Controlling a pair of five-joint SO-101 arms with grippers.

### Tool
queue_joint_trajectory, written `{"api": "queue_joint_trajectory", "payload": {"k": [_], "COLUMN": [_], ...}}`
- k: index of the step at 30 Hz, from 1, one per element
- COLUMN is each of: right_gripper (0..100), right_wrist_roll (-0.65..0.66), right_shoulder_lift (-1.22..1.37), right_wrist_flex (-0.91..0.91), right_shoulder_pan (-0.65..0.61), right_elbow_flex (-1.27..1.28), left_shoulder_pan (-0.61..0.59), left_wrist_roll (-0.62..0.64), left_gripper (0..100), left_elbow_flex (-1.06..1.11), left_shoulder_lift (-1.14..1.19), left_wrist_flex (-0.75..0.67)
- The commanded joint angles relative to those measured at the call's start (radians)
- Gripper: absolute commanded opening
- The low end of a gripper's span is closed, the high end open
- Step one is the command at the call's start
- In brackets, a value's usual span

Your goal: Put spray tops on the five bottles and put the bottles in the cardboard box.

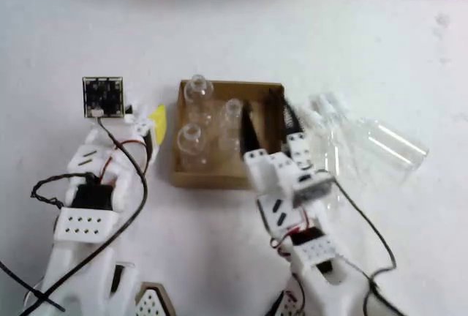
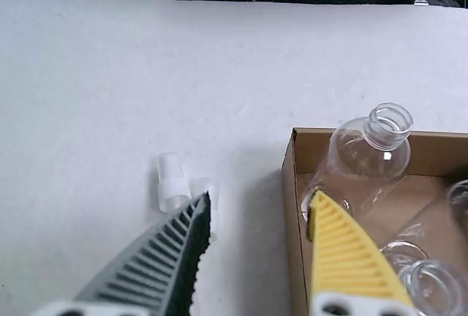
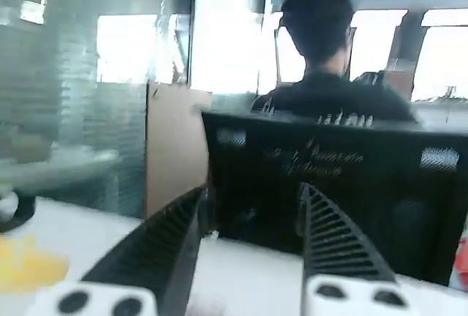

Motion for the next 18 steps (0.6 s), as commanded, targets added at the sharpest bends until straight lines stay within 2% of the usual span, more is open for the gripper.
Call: {"api": "queue_joint_trajectory", "payload": {"k": [1,11,15,18], "right_gripper": [15.9,15.6,15.6,15.8], "right_wrist_roll": [0.003,-0.005,-0.006,-0.006], "right_shoulder_lift": [-0.131,-0.464,-0.613,-0.720], "right_wrist_flex": [0.081,0.487,0.763,1.004], "right_shoulder_pan": [0.097,0.401,0.499,0.527], "right_elbow_flex": [0.020,0.037,0.038,0.038], "left_shoulder_pan": [-0.013,-0.013,-0.013,-0.013], "left_wrist_roll": [0.009,0.008,0.008,0.008], "left_gripper": [21,21,21,21], "left_elbow_flex": [-0.012,-0.009,-0.009,-0.008], "left_shoulder_lift": [-0.025,-0.025,-0.025,-0.025], "left_wrist_flex": [-0.028,-0.028,-0.028,-0.028]}}
